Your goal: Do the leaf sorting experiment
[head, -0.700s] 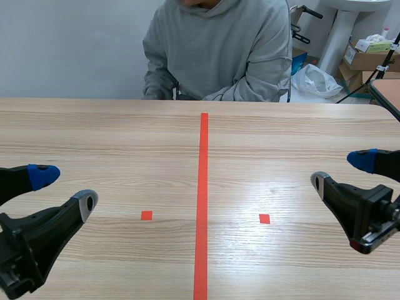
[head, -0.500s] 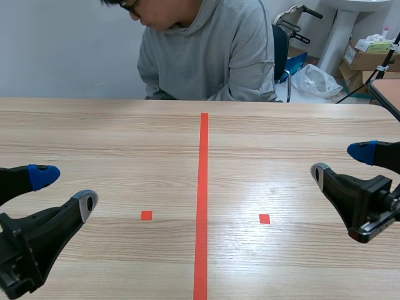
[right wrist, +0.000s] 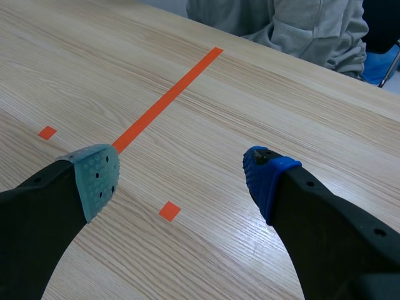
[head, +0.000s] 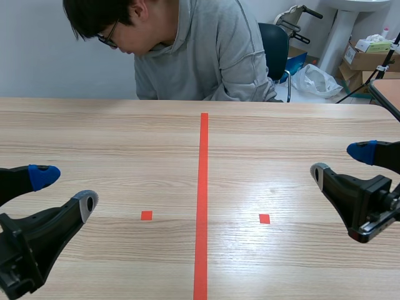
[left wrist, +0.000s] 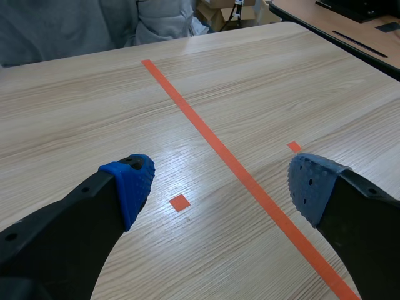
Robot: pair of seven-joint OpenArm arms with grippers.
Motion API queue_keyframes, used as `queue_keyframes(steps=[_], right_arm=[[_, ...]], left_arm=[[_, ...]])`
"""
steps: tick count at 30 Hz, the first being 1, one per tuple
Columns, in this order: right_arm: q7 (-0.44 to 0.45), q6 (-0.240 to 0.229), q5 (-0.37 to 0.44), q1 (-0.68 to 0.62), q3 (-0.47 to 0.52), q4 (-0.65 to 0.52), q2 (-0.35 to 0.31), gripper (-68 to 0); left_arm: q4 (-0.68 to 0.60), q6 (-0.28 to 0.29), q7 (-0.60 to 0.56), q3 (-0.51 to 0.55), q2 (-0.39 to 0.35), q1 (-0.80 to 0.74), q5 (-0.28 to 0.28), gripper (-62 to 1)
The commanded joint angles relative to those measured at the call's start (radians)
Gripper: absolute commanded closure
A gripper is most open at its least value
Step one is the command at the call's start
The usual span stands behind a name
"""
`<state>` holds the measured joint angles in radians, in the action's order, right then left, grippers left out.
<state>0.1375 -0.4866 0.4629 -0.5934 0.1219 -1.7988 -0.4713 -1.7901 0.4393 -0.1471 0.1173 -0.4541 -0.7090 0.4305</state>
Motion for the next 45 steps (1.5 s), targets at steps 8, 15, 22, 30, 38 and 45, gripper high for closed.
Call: queue_keyframes(steps=[8,15,22,30,38,45], right_arm=[[0.015,0.003,0.012,0.013,0.004,-0.008,-0.005,-41.1],[0.008,0.003,0.012,0.013,0.004,-0.008,-0.005,-41.1],[0.000,0.003,0.012,0.013,0.004,-0.008,-0.005,-41.1],[-0.001,0.003,0.012,0.013,0.004,-0.008,-0.005,-41.1],[0.000,0.003,0.012,0.013,0.004,-0.008,-0.005,-41.1],[0.000,0.003,0.012,0.013,0.004,-0.008,-0.005,-41.1]], left_arm=[[-0.009,0.002,-0.015,0.000,0.005,-0.002,0.006,-46.7],[-0.009,0.002,-0.022,0.000,0.005,-0.002,0.006,-46.7],[-0.009,0.002,-0.022,0.000,0.005,0.009,0.006,-46.7],[-0.009,0.002,-0.021,0.000,0.005,0.029,0.006,-46.7],[-0.009,0.002,-0.021,0.000,0.005,0.028,0.006,-46.7],[-0.009,0.002,-0.021,0.000,0.005,0.028,0.006,-46.7]])
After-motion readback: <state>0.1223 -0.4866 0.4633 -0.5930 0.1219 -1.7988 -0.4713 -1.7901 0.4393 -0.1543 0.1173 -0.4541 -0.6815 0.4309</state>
